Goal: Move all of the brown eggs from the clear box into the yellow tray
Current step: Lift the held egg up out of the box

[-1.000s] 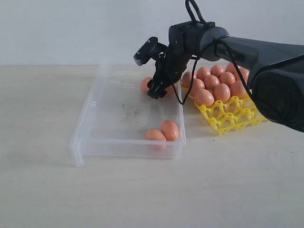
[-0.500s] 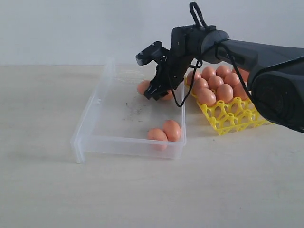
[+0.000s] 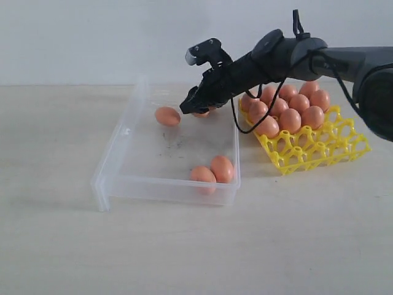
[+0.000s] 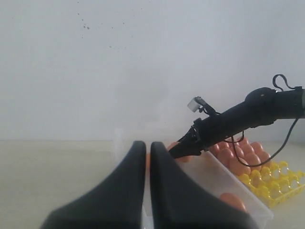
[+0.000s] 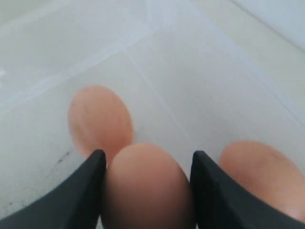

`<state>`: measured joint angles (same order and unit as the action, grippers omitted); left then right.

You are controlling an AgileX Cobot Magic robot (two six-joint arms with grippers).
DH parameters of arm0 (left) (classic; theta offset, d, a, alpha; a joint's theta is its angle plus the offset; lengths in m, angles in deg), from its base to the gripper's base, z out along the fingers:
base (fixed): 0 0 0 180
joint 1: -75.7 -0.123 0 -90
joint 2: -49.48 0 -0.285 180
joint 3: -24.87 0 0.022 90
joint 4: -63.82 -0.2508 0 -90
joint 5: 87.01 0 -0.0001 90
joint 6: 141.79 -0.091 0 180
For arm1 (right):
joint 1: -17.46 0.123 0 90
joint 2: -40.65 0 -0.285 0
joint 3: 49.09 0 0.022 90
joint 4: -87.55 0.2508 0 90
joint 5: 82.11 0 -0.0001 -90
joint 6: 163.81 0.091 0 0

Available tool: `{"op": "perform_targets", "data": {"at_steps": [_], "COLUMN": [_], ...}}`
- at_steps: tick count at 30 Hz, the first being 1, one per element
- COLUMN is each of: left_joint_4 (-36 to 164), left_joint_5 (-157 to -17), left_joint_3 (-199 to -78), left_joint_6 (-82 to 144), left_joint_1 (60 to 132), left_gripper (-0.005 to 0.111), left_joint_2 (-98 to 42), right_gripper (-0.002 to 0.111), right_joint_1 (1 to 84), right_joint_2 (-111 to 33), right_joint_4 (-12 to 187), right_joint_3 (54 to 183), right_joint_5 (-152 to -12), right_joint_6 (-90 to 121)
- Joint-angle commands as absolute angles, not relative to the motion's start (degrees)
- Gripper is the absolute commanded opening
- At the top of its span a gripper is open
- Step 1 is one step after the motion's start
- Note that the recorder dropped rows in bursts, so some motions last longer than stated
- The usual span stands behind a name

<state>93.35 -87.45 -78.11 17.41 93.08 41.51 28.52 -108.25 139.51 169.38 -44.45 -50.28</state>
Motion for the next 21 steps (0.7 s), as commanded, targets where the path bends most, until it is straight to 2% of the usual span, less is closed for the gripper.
{"op": "perform_targets", "data": {"at_steps": [1, 2, 3, 10, 13, 15, 17, 18, 20, 21], "left_joint_4": [93.18, 93.18, 93.18, 93.18, 93.18, 93.18, 93.18, 93.18, 93.18, 93.18], "left_joint_5": [-88.33, -88.33, -88.33, -88.33, -88.33, -88.33, -88.16, -87.7, -87.56, -87.56], "left_joint_3": [-77.91, -77.91, -77.91, -77.91, -77.91, -77.91, -77.91, -77.91, -77.91, -77.91], "left_joint_6": [17.18, 17.18, 17.18, 17.18, 17.18, 17.18, 17.18, 17.18, 17.18, 17.18], "left_joint_1": [92.86, 92.86, 92.86, 92.86, 92.86, 92.86, 92.86, 92.86, 92.86, 92.86], "left_gripper": [0.004, 0.004, 0.004, 0.004, 0.004, 0.004, 0.004, 0.004, 0.004, 0.004], "left_joint_2": [41.7, 41.7, 41.7, 41.7, 41.7, 41.7, 41.7, 41.7, 41.7, 41.7], "right_gripper": [0.0, 0.0, 0.0, 0.0, 0.0, 0.0, 0.0, 0.0, 0.0, 0.0], "right_joint_1": [28.17, 28.33, 28.43, 26.17, 27.37, 31.47, 36.81, 38.92, 39.63, 39.51], "right_joint_2": [-101.51, -100.14, -96.88, -89.53, -85.05, -84.54, -85.78, -87.08, -87.59, -87.04], "right_joint_4": [162.81, 168.32, 183.43, 183.39, 177.38, 170.24, 162.52, 156.66, 153.59, 153.46], "right_joint_3": [158.78, 156.21, 150.01, 141.21, 140.5, 137.52, 135.97, 135.97, 135.54, 134.68], "right_joint_5": [-48.6, -50.67, -53.96, -52.82, -69.02, -82.11, -105.96, -119.52, -136.75, -137.23], "right_joint_6": [-82.41, -88.38, -105.42, -105.81, -105.81, -105.81, -104.43, -96.81, -76.29, -70.13]}}
